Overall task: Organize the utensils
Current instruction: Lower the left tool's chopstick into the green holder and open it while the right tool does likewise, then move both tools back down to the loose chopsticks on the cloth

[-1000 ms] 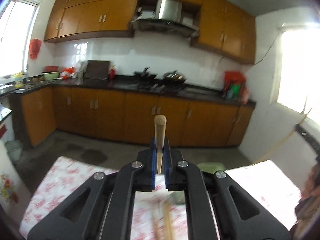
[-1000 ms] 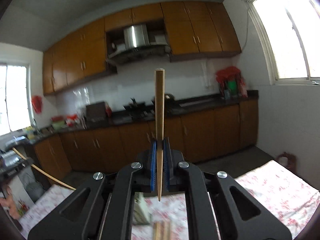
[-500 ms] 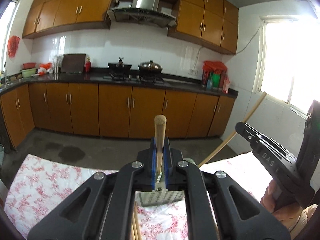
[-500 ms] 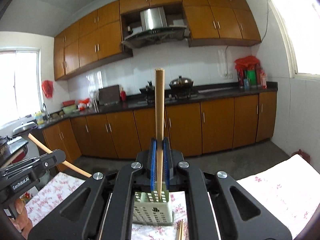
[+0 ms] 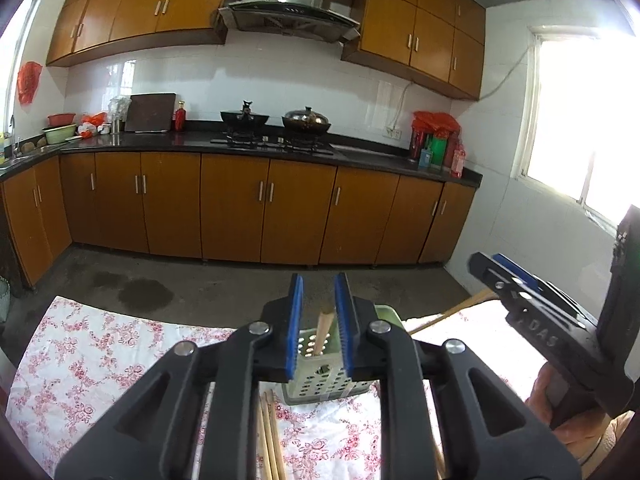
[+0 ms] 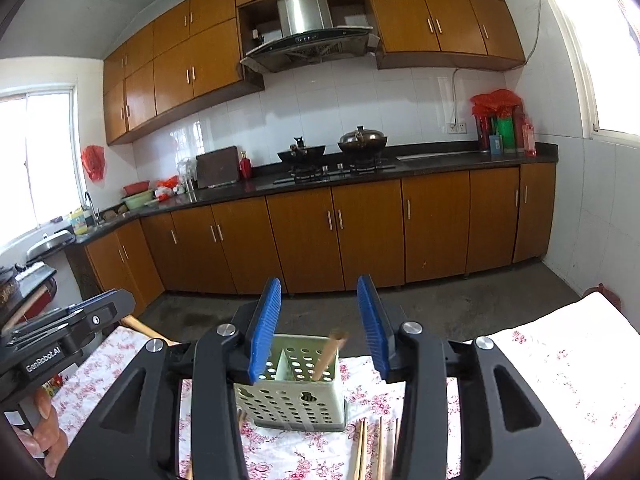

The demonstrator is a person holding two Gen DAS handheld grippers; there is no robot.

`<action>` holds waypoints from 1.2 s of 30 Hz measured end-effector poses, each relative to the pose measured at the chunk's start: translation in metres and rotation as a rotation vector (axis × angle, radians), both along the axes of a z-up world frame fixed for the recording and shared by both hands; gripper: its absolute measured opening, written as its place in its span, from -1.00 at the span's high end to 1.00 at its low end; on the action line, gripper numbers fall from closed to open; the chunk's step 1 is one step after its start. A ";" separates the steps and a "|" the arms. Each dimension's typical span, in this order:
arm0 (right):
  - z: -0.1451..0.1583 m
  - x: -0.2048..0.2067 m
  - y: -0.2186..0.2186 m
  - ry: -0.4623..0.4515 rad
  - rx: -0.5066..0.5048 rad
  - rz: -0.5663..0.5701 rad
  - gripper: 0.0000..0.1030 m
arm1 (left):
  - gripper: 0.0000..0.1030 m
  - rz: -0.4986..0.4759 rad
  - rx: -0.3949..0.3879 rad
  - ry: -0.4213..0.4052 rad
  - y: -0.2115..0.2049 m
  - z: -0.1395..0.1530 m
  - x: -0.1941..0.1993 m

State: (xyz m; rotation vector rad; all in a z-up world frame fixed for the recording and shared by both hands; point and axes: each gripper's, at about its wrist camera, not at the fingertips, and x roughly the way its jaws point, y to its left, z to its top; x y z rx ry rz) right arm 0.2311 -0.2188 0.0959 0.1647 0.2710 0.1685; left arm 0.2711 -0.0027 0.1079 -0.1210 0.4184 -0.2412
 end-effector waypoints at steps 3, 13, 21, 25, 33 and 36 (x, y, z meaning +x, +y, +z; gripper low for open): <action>0.009 -0.016 -0.009 -0.028 0.020 -0.018 0.19 | 0.55 0.032 -0.026 -0.027 0.011 0.010 -0.012; -0.074 -0.042 -0.056 0.280 -0.048 -0.102 0.18 | 0.43 0.172 0.071 0.082 0.060 -0.030 -0.060; -0.193 -0.046 -0.035 0.590 -0.041 0.024 0.68 | 0.44 0.172 0.056 0.352 0.081 -0.145 -0.069; -0.209 -0.044 -0.030 0.618 -0.086 0.025 0.69 | 0.47 0.138 0.037 0.413 0.075 -0.171 -0.074; -0.214 -0.039 -0.058 0.613 -0.049 -0.095 0.85 | 0.70 0.039 0.059 0.481 0.049 -0.201 -0.078; -0.214 -0.042 -0.054 0.603 -0.081 -0.086 0.85 | 0.72 0.019 0.078 0.499 0.042 -0.209 -0.078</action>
